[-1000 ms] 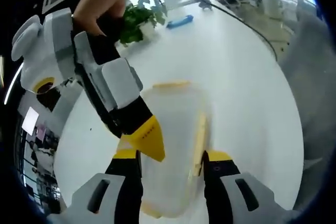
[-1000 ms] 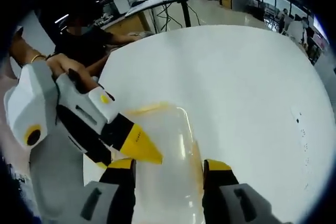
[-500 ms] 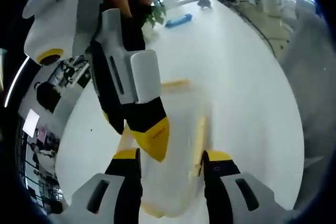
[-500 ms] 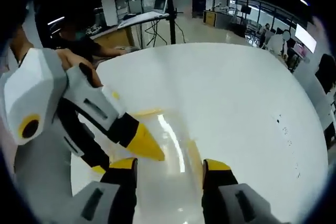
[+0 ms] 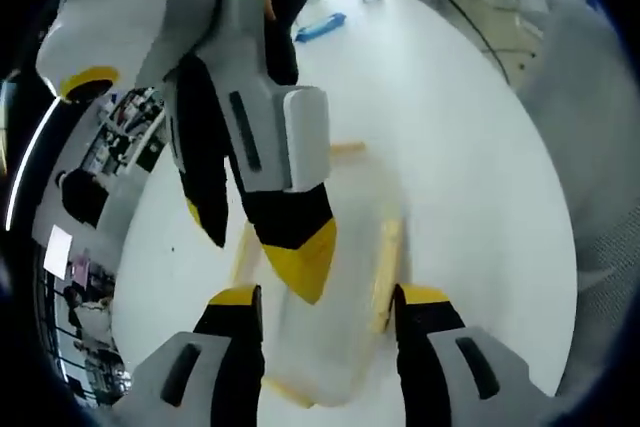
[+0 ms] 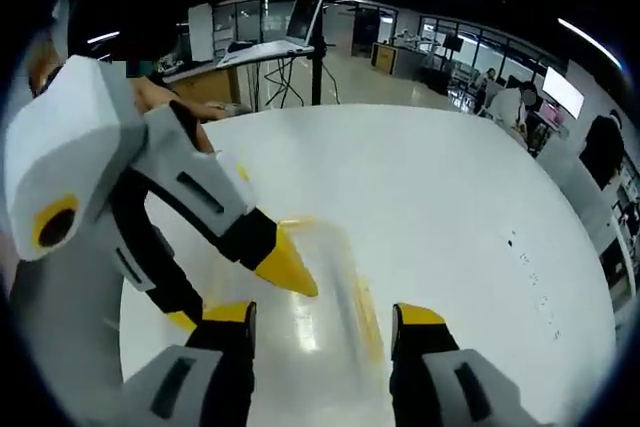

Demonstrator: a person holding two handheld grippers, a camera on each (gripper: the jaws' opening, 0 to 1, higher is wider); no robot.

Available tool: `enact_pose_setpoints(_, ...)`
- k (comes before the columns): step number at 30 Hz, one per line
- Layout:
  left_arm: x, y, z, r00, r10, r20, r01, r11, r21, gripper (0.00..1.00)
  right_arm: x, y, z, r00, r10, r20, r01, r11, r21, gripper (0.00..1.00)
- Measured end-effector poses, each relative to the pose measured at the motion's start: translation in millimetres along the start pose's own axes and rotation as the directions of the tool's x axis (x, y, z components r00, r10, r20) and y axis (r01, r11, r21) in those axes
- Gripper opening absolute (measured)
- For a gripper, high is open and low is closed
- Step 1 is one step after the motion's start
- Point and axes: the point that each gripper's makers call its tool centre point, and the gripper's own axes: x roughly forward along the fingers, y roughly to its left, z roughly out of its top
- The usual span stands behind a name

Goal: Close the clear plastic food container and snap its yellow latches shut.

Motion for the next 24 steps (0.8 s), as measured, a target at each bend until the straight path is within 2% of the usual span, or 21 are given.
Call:
enact_pose_setpoints(4,-6.8,-3.3,-5.0,1.0,0.0,0.008,0.0,0.999,-0.034,0.53,-1.4,1.3,0.5,1.0,-0.021,0.017,0.021,1.0,0.019,0.56)
enact_pose_setpoints(7,-13.6,-5.8,-2.2,0.998,0.0,0.058,0.01,0.987,-0.159,0.53,-7.7,-0.6,1.0,0.998,-0.054,0.027,0.053,0.997,0.051,0.54)
enact_pose_setpoints(10,-18.3,-5.7,-1.5,0.996,0.0,0.084,0.018,0.976,-0.218,0.53,-14.9,-0.1,5.9,0.994,-0.081,0.079,0.072,0.991,0.115,0.54)
enact_pose_setpoints(12,-21.8,-4.7,-3.7,0.996,0.006,0.086,0.013,0.974,-0.224,0.53,-19.0,2.5,6.3,0.991,-0.081,0.104,0.063,0.984,0.164,0.54)
enact_pose_setpoints(17,-21.0,-8.9,-11.1,0.997,0.019,0.071,-0.003,0.975,-0.22,0.54,-22.0,8.9,-3.0,0.992,-0.091,0.087,0.077,0.984,0.159,0.54)
enact_pose_setpoints(20,-21.0,-12.6,-12.3,0.998,0.034,0.061,-0.021,0.981,-0.191,0.55,-23.2,15.5,-6.1,0.992,-0.091,0.085,0.076,0.983,0.166,0.54)
enact_pose_setpoints(21,-21.5,-13.5,-11.8,0.997,0.033,0.063,-0.02,0.982,-0.19,0.56,-23.3,17.2,-6.4,0.992,-0.089,0.085,0.073,0.982,0.171,0.54)
enact_pose_setpoints(23,-22.8,-11.5,-3.2,0.991,0.067,0.117,-0.038,0.971,-0.238,0.6,-23.8,20.2,-7.8,0.992,-0.093,0.088,0.077,0.982,0.175,0.54)
enact_pose_setpoints(24,-23.0,-11.5,-5.0,0.991,0.073,0.108,-0.048,0.974,-0.219,0.61,-25.0,21.8,-8.7,0.991,-0.1,0.089,0.083,0.98,0.179,0.54)
